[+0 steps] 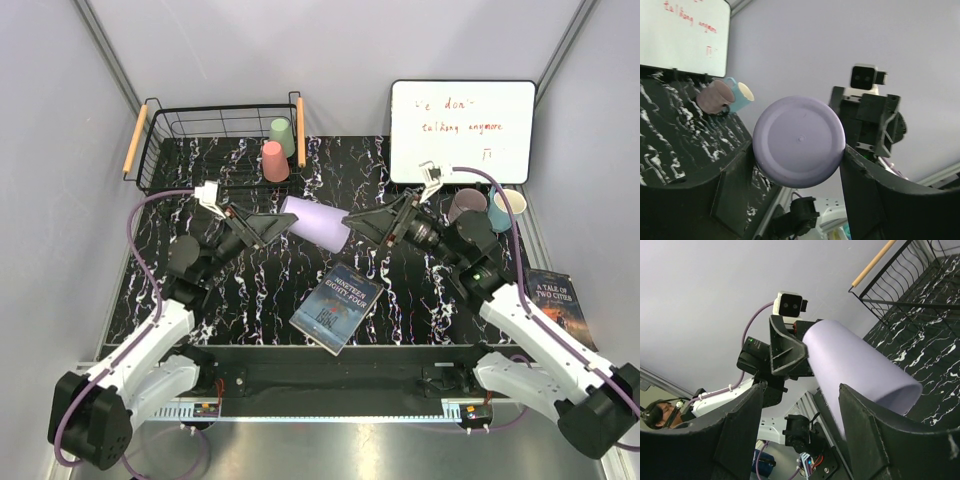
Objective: Unload the cups from the dish rack
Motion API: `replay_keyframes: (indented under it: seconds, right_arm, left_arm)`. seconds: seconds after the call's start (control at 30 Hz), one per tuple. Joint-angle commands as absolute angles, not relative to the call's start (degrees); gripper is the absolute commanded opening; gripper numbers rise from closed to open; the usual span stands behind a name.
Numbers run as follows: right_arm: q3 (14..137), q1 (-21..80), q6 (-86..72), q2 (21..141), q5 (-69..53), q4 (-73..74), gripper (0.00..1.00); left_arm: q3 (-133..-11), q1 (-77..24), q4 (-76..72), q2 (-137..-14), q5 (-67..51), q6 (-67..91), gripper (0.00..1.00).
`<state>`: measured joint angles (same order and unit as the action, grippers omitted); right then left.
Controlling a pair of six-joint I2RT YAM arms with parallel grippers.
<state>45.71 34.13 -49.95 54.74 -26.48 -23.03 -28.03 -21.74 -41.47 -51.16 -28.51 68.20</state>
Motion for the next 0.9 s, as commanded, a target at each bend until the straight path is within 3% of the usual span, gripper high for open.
replay_keyframes:
  seconds: [0.0,0.43,0.87]
  right_arm:
    - [47.72,34.45,-46.41,50.19,-24.96,-19.43,0.7]
    - [42.72,34.45,-49.66,52.65,-25.49,-24.43,0.7]
    - [46.58,34.45,-52.99,61.24,-28.91,-31.72,0.7]
  left_arm:
    - [-32.42,-21.97,-36.3,-48.69,-23.65,60.47,0.0]
    - [-35.33,-22.24,-37.44,-48.52,-23.91,61.26,0.0]
    - [-30.5,-27.24,-42.45,-48.87,-24.0,64.86,0.0]
